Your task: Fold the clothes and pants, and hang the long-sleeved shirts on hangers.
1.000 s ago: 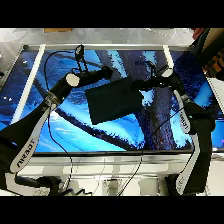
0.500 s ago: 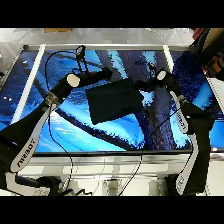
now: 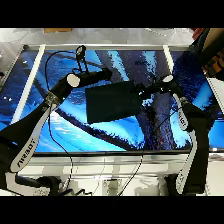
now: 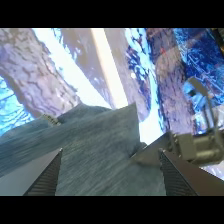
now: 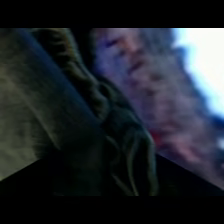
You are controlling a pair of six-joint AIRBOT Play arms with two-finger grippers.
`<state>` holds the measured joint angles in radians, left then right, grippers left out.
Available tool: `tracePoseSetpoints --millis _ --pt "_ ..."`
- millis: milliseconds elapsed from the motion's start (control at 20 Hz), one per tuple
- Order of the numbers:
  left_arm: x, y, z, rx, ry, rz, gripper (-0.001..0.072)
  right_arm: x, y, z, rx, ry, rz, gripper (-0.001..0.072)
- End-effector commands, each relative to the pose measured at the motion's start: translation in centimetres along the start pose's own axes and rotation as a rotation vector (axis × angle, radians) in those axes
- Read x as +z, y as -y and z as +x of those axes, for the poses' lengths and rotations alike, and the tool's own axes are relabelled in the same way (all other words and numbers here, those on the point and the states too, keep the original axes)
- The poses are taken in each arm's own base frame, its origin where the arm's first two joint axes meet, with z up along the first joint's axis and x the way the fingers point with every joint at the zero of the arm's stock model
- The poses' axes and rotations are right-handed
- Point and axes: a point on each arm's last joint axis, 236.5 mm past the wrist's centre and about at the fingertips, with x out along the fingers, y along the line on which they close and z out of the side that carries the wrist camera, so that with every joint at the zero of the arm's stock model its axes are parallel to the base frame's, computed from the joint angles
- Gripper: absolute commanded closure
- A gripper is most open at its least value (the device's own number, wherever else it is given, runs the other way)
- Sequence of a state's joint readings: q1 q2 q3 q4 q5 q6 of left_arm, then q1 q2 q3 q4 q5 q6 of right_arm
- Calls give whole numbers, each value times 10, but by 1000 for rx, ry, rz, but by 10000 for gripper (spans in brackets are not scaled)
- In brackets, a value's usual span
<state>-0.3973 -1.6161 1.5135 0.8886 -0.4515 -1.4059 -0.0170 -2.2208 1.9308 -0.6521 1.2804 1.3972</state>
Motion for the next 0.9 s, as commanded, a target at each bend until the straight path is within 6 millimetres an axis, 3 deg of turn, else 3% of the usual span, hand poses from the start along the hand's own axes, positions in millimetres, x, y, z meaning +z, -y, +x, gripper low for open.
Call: tracePoseSetpoints --millis 0,200,250,350,400,550,650,800,850 --pt "0 -1 0 2 0 0 28 -21 -50 22 160 -71 -64 88" --pt "3 -4 -1 7 5 31 28 -48 -64 60 95 -133 -167 102" --pt "6 -9 -3 15 10 96 29 -51 -69 67 92 -136 -181 180" --pt "15 -24 -11 34 15 197 29 -56 -80 81 88 -133 -203 534" --pt "20 -31 -16 44 13 217 30 -58 -84 86 88 -129 -229 670" --pt "33 -70 -42 129 -20 314 48 -56 -94 84 99 -108 -299 675" --pt "36 -105 -67 246 -92 456 283 -45 -98 63 102 -75 -308 675" --pt "33 -158 -123 466 -279 684 638 -15 -98 5 58 28 -336 675" --pt "34 -170 -142 529 -333 732 667 -7 -96 -19 34 58 -347 675"
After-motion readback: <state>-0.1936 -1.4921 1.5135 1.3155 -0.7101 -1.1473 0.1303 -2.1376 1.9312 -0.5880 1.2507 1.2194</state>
